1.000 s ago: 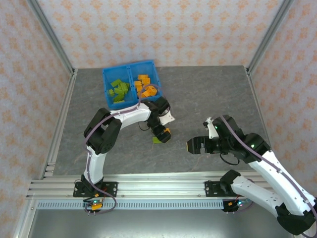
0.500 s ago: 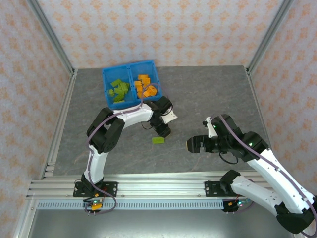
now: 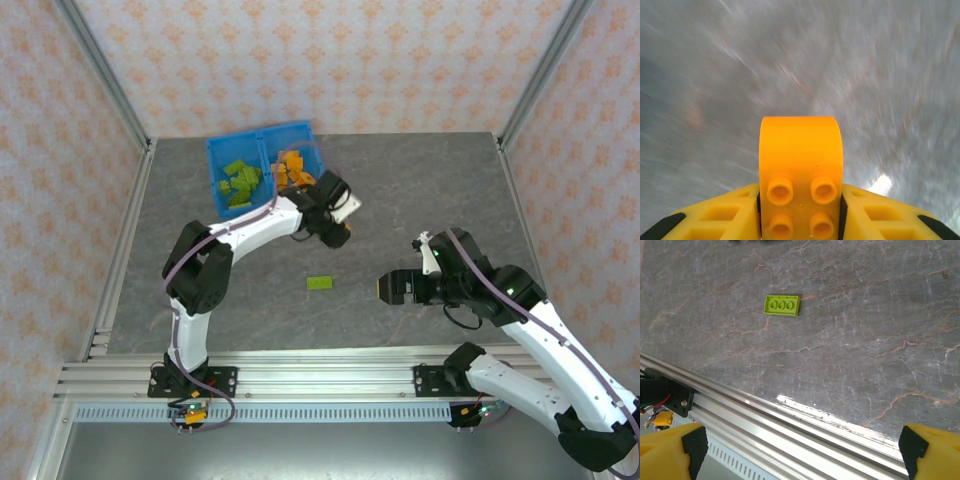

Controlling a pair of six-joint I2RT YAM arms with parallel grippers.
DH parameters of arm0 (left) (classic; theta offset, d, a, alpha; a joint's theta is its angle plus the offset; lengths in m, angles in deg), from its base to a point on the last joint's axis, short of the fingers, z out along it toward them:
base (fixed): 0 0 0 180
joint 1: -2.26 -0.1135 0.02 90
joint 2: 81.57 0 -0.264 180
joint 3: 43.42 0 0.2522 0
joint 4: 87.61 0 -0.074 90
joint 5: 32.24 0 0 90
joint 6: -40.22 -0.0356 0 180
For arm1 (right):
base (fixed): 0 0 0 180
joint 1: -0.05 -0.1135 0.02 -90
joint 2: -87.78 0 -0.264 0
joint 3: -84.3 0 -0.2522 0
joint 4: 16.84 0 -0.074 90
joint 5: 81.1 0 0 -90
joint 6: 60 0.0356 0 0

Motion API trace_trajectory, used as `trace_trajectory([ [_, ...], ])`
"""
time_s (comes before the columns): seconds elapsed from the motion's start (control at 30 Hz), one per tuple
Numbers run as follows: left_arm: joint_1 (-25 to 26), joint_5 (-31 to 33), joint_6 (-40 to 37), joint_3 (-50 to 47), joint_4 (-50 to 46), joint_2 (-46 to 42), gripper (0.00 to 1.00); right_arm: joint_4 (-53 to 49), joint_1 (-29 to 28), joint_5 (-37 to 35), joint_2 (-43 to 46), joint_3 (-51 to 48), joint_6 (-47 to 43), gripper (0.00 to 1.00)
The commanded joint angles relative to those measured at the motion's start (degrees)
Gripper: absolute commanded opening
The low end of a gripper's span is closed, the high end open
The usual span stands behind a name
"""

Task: Sort the legos into containers by color

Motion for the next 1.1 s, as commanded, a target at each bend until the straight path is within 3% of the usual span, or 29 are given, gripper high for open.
trace_trajectory([
  [0.0, -3.41, 9.71, 2.93, 7.21, 0.68, -2.49, 0.39, 0.84, -0.08, -1.98, 0.6, 1.7, 0.91, 0.99],
  [0.17, -8.04, 16.12, 7.2, 18.2, -0.02, 2.66, 0.4, 1.01, -0.15, -2.23, 1.66, 1.85, 1.66, 0.99],
  [0.4, -15.2, 16.4, 18.49, 35.04, -4.13, 14.84, 0.4, -0.76, -0.12, -2.92, 3.33, 2.76, 2.32, 0.99],
  [0.6, -17.05, 18.66, 23.02, 50.66, -12.16, 26.05, 0.41, -1.18, -0.09, -3.41, 4.75, 2.87, 3.14, 0.99],
  [0.83, -18.19, 15.66, 27.23, 49.12, -11.31, 26.95, 0.5, -1.56, -0.09, -3.74, 5.2, 2.93, 3.4, 0.99],
  [1.07, -17.99, 13.13, 27.47, 42.69, -7.3, 18.74, 0.55, 0.04, -0.15, -3.82, 4.75, 2.6, 3.43, 0.99],
])
